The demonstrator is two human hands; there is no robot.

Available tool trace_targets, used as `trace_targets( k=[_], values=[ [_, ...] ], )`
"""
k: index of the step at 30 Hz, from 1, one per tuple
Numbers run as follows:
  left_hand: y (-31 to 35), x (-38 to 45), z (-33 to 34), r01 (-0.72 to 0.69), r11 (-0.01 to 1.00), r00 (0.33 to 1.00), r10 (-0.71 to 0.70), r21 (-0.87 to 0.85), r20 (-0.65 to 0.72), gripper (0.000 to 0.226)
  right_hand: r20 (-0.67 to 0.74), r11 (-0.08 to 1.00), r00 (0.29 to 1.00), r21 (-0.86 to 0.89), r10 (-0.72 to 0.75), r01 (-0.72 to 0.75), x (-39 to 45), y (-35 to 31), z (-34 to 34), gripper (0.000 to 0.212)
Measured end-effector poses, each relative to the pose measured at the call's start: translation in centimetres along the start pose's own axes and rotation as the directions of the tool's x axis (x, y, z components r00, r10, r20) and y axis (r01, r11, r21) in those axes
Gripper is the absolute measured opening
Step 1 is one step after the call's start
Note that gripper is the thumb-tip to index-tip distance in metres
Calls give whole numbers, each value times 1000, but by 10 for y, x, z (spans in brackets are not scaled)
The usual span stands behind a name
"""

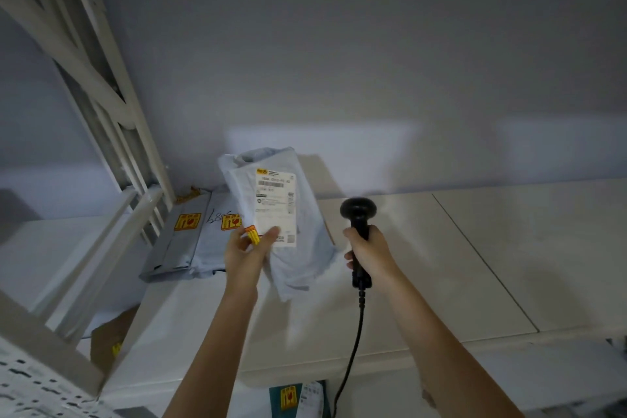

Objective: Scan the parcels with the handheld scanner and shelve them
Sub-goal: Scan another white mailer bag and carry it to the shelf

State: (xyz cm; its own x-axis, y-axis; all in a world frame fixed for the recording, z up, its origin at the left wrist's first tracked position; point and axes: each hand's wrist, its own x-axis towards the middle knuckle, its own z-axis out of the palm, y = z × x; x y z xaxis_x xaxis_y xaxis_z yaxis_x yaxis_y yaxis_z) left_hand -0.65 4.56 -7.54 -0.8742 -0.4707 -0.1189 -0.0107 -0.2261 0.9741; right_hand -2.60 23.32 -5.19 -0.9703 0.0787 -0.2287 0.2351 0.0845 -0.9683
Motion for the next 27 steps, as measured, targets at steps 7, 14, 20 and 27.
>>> trace_targets(
  k=[7,14,20,27],
  values=[
    [17,-7,-40,41,999,999,-41,-22,-10,34,21,987,991,-92,133,-131,36,42,13,15],
    [15,-11,-42,105,992,994,-103,-63,36,43,-44,983,990,-117,137,-141,50,59,21,26],
    [5,-6,-26,166,984,983,-160,-62,87,40,-79,950,992,-291,95,-114,53,66,17,33],
    [0,-12,13,193,977,974,-179,-93,137,42,-142,936,936,97,-323,338,10,47,-8,42]
  ],
)
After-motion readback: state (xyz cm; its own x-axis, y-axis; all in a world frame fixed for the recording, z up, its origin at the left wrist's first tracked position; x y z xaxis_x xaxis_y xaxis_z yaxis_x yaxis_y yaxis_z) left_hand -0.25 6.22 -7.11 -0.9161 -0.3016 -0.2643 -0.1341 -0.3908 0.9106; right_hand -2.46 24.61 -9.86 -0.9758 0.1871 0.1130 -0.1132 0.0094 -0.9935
